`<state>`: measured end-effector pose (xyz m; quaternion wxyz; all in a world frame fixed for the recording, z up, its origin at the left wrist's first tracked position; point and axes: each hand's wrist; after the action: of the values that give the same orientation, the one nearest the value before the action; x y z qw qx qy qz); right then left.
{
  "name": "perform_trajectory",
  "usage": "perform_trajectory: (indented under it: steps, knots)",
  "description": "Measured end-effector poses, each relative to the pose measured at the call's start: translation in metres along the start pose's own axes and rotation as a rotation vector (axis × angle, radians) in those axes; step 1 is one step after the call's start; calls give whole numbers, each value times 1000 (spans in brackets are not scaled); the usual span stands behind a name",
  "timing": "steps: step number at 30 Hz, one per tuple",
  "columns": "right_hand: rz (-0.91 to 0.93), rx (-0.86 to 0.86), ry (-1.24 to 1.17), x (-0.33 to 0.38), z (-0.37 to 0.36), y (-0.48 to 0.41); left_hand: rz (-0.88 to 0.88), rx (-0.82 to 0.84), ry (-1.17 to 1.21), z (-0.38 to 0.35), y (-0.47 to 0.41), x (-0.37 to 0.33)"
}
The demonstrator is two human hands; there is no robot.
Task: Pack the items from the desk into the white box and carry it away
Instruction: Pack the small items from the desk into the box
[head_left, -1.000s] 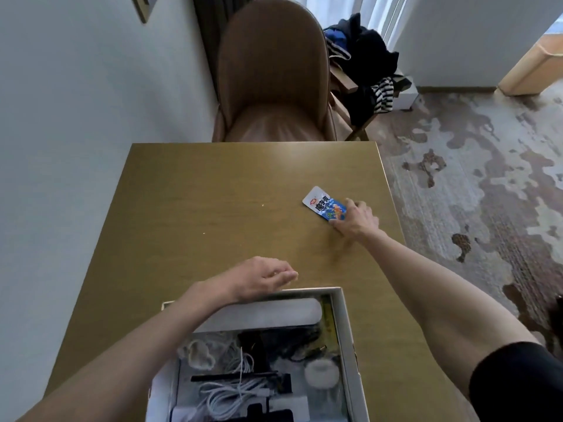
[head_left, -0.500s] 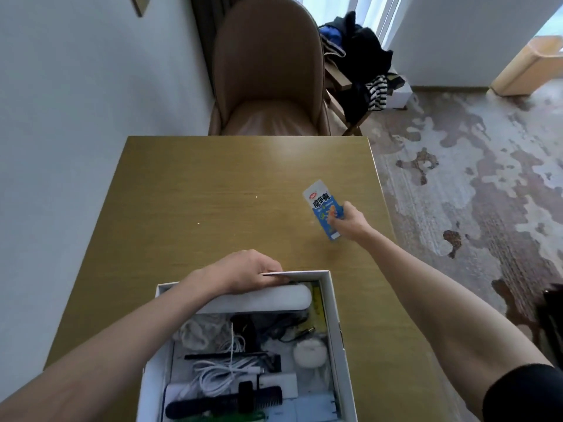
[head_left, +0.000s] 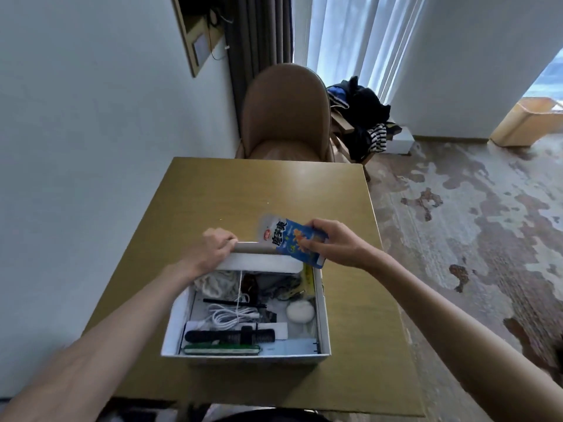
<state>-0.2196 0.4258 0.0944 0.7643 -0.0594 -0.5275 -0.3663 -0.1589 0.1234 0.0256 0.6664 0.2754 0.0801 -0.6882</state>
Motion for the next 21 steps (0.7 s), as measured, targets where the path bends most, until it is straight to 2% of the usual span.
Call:
perform_trajectory:
  steps: [2,3,6,8,10,15,17,21]
  knots:
    - [-12,116,138,2,-15,5,66,-179,57,0,33,17]
    - [-22,175,211,2,-21,6,94,-214,48,-2,50,25]
    - [-106,331,424,-2,-36,7,205,-159,84,-16,93,41]
    - [-149,402,483,-1,-48,4,289,-87,140,-25,114,46]
    - [-161,439,453,3,-62,1,331,-5,194,-31,127,48]
    - [-195,531,291,18,-99,-14,290,146,282,-44,136,49]
    - [-209,521,187,21,-117,-18,308,176,276,-47,135,52]
    - [-261,486,192,20,-151,-23,282,222,264,-41,131,60]
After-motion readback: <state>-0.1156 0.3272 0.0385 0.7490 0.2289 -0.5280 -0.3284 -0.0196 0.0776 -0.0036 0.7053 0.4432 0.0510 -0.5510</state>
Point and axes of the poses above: each hand's wrist, its own y-axis away from the middle knuckle, its own z-axis out of the back of the hand, x = y × z, and after that the axes turned 11 degrees about x, right-handed
